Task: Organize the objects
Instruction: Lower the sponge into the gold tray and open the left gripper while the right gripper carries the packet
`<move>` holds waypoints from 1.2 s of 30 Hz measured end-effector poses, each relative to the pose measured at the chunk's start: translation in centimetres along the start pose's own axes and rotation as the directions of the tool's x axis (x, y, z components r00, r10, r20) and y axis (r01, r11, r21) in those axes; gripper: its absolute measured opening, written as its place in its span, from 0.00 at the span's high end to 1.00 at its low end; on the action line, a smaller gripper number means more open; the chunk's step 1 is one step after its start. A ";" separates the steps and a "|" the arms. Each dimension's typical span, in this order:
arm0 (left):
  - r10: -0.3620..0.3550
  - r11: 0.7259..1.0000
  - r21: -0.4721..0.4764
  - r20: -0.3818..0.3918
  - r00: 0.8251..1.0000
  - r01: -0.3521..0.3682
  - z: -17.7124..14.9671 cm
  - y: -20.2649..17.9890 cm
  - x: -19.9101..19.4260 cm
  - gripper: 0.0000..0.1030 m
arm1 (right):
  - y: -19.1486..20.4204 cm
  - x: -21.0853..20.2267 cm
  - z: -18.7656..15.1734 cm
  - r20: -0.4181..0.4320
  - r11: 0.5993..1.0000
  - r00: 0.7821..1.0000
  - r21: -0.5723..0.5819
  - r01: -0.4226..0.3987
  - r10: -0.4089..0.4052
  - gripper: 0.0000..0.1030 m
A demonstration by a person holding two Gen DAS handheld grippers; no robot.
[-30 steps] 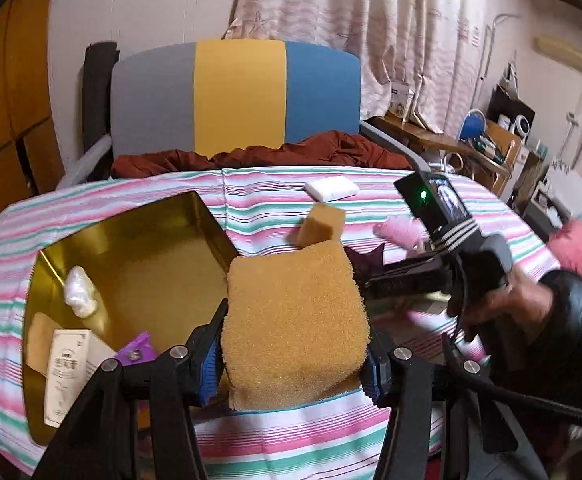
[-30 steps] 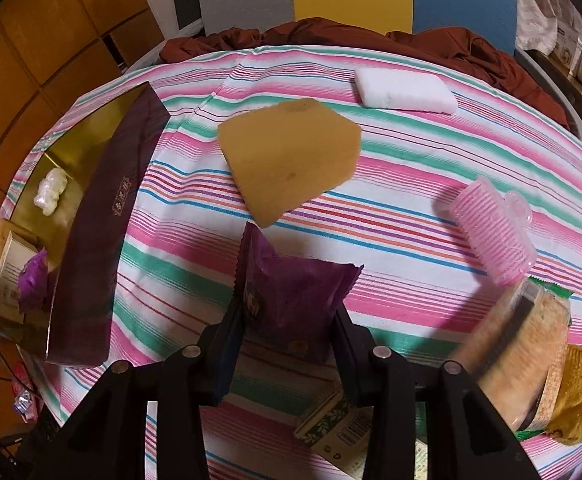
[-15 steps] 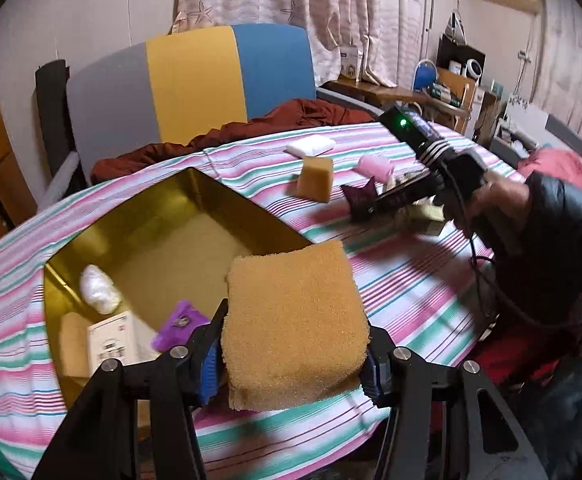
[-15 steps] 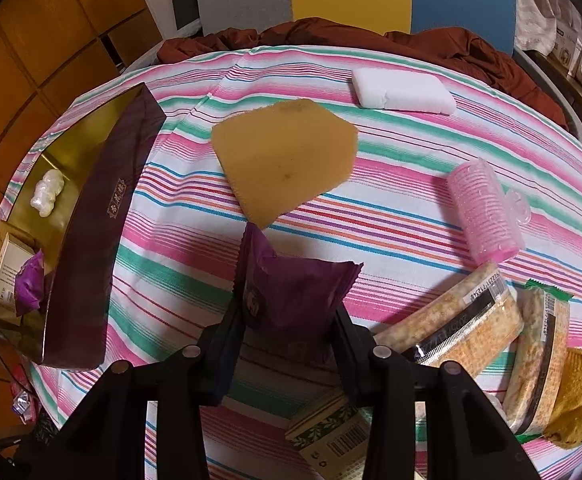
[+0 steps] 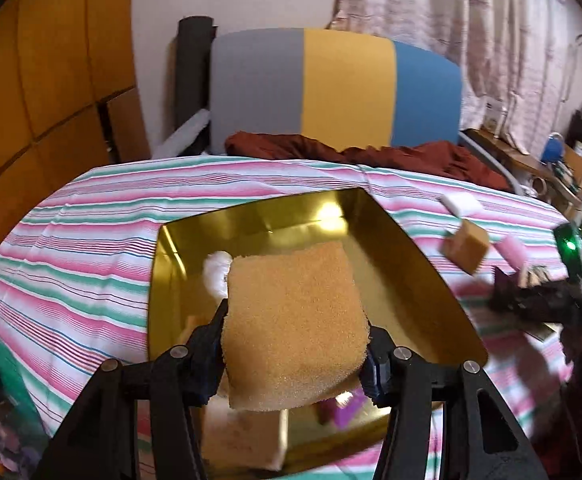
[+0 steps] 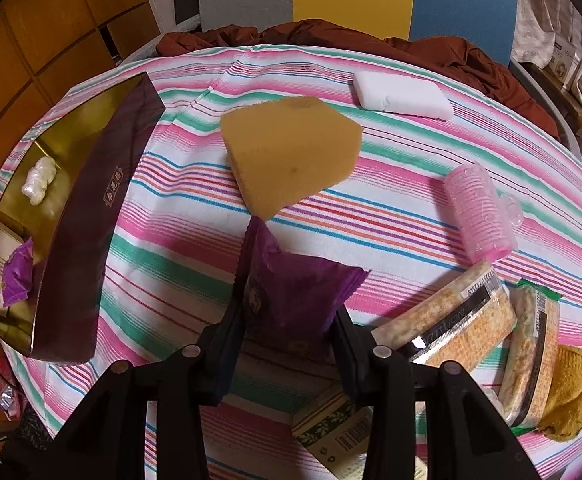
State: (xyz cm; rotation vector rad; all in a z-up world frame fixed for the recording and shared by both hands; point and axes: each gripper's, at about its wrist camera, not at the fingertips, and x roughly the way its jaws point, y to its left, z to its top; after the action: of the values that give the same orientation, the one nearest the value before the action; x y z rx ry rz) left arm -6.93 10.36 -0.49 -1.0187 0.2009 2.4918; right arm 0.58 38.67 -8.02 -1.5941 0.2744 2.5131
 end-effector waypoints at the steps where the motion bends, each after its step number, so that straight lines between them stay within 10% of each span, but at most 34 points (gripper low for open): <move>1: 0.007 1.000 -0.005 -0.002 1.000 -0.007 0.1 0.2 0.1 0.46 | 0.1 0.0 -0.1 -0.001 1.000 1.000 -0.006 0.007 -0.007 0.59; 23: 0.047 0.985 -0.160 -0.126 0.991 -0.067 2.8 5.2 8.2 0.46 | 0.6 -0.4 -1.2 0.035 0.998 0.999 0.065 -0.012 0.010 0.70; 30: 0.071 0.975 -0.194 -0.189 0.979 -0.108 3.1 6.1 10.7 0.28 | -1.4 -1.9 -1.2 0.079 0.968 0.994 0.232 -0.096 0.079 0.35; 36: 0.050 0.978 -0.187 -0.200 0.978 -0.088 2.0 6.2 11.1 0.28 | 1.8 -4.1 1.1 0.103 0.996 0.993 -0.049 0.068 -0.063 0.25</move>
State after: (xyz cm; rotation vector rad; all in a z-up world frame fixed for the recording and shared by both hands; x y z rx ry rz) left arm -17.96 9.16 -6.96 -1.3598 0.0521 2.5101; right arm 0.93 37.08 -3.74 -1.4620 0.1423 2.5615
